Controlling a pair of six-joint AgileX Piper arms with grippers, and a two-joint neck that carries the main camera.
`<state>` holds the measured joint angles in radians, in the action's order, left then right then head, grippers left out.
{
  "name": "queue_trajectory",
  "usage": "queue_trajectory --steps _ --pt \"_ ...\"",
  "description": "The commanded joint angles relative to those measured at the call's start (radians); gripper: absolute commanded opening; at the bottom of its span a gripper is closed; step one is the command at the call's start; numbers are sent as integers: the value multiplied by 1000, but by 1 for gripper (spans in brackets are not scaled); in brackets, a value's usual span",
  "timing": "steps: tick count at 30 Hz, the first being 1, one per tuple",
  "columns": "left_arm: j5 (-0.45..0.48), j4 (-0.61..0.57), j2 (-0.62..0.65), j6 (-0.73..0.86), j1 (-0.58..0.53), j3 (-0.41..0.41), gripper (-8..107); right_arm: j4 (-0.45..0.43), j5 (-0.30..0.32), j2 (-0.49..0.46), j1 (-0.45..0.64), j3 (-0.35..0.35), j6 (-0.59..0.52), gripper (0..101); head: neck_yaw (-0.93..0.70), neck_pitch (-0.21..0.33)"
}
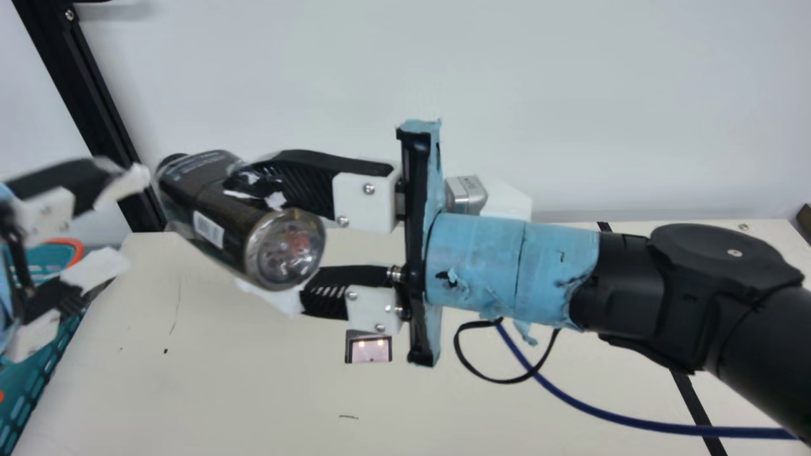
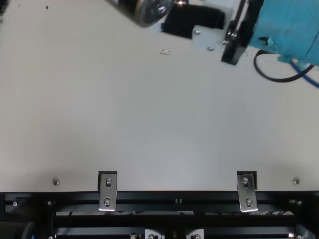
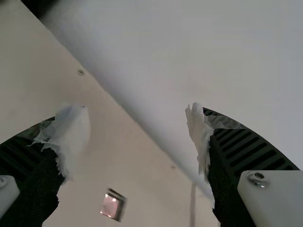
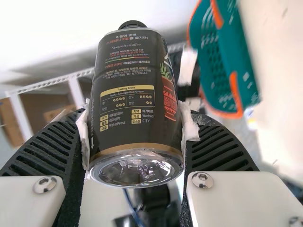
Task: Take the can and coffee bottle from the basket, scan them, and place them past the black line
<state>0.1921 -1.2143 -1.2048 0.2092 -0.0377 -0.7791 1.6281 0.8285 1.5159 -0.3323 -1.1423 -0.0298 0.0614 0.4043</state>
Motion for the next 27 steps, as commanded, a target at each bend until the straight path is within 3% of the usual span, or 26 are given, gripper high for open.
queue_trajectory --steps 1,3,7,15,20,27 --pt "0 0 0 0 0 0 90 -60 -41 -10 10 2 -16 0 3 27" --pt "-50 109 -4 17 1 11 90 -88 -68 -24 26 2 -33 0 3 27" --pt "-66 257 -4 18 1 11 90 -125 -121 -62 64 -4 -61 0 3 27" --pt "-66 301 -4 18 1 11 90 -169 -271 -149 121 4 -54 0 3 27" --pt "-66 301 -4 18 1 11 90 -210 -451 -212 58 56 -32 0 3 27" --pt "-66 301 -4 18 1 11 90 -265 -737 -264 -121 139 1 0 3 27"
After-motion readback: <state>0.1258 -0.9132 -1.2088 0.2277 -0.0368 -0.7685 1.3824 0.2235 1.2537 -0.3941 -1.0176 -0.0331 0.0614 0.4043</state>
